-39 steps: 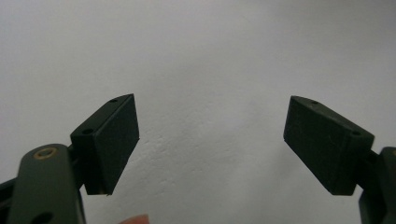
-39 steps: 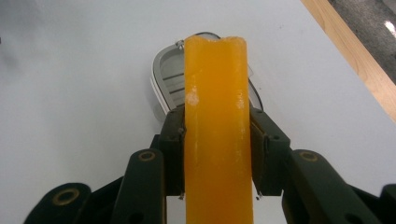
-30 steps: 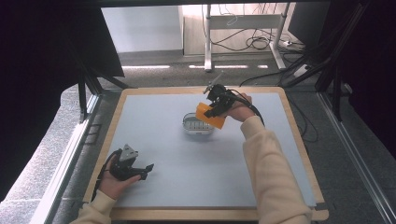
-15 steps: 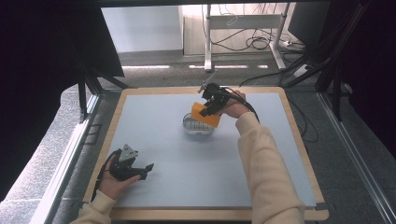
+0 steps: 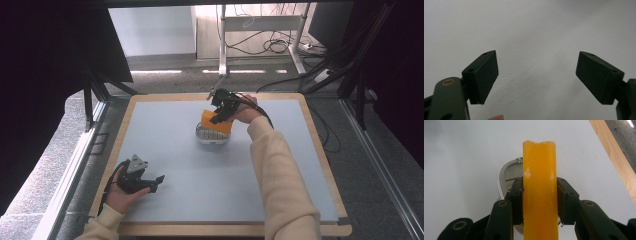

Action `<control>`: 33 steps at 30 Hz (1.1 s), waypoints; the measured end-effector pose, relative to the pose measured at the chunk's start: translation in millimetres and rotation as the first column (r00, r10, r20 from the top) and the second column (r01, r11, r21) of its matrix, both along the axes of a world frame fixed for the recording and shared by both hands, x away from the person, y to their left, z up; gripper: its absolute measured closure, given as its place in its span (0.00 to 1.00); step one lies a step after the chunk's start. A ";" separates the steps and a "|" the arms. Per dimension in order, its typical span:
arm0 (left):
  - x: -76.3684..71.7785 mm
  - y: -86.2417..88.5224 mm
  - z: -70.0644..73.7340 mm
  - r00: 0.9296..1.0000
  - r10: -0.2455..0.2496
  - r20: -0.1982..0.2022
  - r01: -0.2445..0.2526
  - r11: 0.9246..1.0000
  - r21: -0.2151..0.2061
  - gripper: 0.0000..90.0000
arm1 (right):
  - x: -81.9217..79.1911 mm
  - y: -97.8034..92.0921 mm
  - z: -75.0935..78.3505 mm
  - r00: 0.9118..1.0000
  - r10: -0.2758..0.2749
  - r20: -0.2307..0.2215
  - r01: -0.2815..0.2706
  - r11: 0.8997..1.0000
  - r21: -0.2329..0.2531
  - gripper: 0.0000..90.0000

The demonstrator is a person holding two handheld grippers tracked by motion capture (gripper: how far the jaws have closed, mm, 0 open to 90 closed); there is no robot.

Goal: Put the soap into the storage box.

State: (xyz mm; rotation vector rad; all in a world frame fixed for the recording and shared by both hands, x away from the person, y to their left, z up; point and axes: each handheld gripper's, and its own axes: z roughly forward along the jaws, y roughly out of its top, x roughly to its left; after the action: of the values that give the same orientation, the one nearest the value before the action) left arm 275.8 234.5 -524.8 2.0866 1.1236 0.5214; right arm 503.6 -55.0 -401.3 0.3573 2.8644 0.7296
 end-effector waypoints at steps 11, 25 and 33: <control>0.0 0.2 0.3 1.000 -0.002 0.000 0.002 1.000 0.001 0.20 | 5.1 8.0 -9.5 0.998 0.056 -0.003 -0.056 0.998 -0.015 0.69; -0.9 0.0 1.1 1.000 -0.007 0.004 0.007 1.000 -0.003 0.20 | 4.6 18.1 -24.6 0.993 0.121 -0.001 -0.121 0.989 -0.083 0.69; -1.2 -1.0 1.0 1.000 -0.006 0.003 0.006 1.000 0.000 0.20 | 2.6 18.7 -23.8 0.995 0.071 0.068 -0.066 0.996 -0.066 0.48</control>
State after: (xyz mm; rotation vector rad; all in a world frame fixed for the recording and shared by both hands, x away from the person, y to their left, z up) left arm 274.6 233.6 -523.8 2.0881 1.1152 0.5214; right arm 506.1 -36.3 -425.2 0.2209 2.8383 0.6465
